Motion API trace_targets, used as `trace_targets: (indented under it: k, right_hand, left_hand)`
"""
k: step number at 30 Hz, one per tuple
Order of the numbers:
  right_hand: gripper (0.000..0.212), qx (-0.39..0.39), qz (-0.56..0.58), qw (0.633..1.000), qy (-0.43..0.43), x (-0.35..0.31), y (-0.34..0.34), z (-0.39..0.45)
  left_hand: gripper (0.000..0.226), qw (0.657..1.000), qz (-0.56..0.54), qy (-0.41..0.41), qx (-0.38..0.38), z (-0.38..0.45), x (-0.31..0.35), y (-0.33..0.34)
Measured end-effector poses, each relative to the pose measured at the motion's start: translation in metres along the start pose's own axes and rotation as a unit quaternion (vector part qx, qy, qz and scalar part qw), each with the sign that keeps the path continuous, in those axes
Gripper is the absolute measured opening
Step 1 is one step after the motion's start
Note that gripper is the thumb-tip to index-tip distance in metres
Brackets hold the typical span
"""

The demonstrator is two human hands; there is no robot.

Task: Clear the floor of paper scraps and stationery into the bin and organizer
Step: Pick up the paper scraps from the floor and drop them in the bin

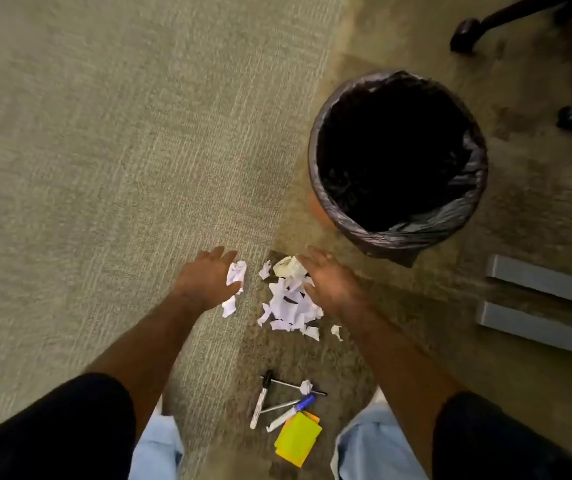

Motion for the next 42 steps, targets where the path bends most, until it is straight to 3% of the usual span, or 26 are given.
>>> trace_targets:
  k: [7, 14, 19, 24, 28, 32, 36, 42]
  right_hand:
    - [0.093, -0.052, -0.1, 0.993, -0.048, 0.016, 0.059, 0.053]
    - [0.105, -0.091, -0.148, 0.981, -0.091, 0.018, 0.084, 0.06]
    - [0.067, -0.044, -0.142, 0.985, -0.088, 0.007, 0.093, 0.069]
    - [0.045, -0.032, -0.132, 0.985, -0.109, 0.003, 0.098, 0.083]
    - [0.036, -0.004, -0.046, 0.995, -0.089, 0.005, 0.091, 0.083]
    - [0.038, 0.073, 0.099, 0.992, -0.026, -0.002, 0.073, 0.066]
    - [0.043, 0.134, 0.267, 0.954, 0.022, -0.019, 0.042, 0.043]
    - [0.047, 0.23, 0.429, 0.873, -0.019, -0.044, -0.051, -0.013]
  left_hand:
    - [0.094, 0.999, 0.028, -0.037, 0.005, 0.031, -0.008, 0.097]
    - [0.099, 0.995, 0.055, -0.081, -0.003, 0.031, 0.0, 0.131]
    - [0.09, 0.996, 0.067, -0.062, 0.012, 0.042, -0.003, 0.131]
    - [0.067, 0.997, 0.021, -0.061, 0.041, 0.057, 0.002, 0.125]
    - [0.056, 0.993, -0.057, -0.08, 0.072, 0.059, 0.002, 0.117]
    - [0.037, 0.972, -0.176, -0.1, 0.118, 0.046, -0.004, 0.1]
    - [0.014, 0.932, -0.288, -0.139, 0.173, 0.031, -0.009, 0.066]
    - [0.013, 0.866, -0.438, -0.143, 0.193, 0.007, 0.008, -0.033]
Point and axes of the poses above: each hand's wrist, its own z-axis towards the middle knuckle, its own y-axis out of the palm, x = y × z, the point moved 1 cm from there along z, towards the middle knuckle, and after that the axes turned 1 degree about y, right-handed, at the moved point
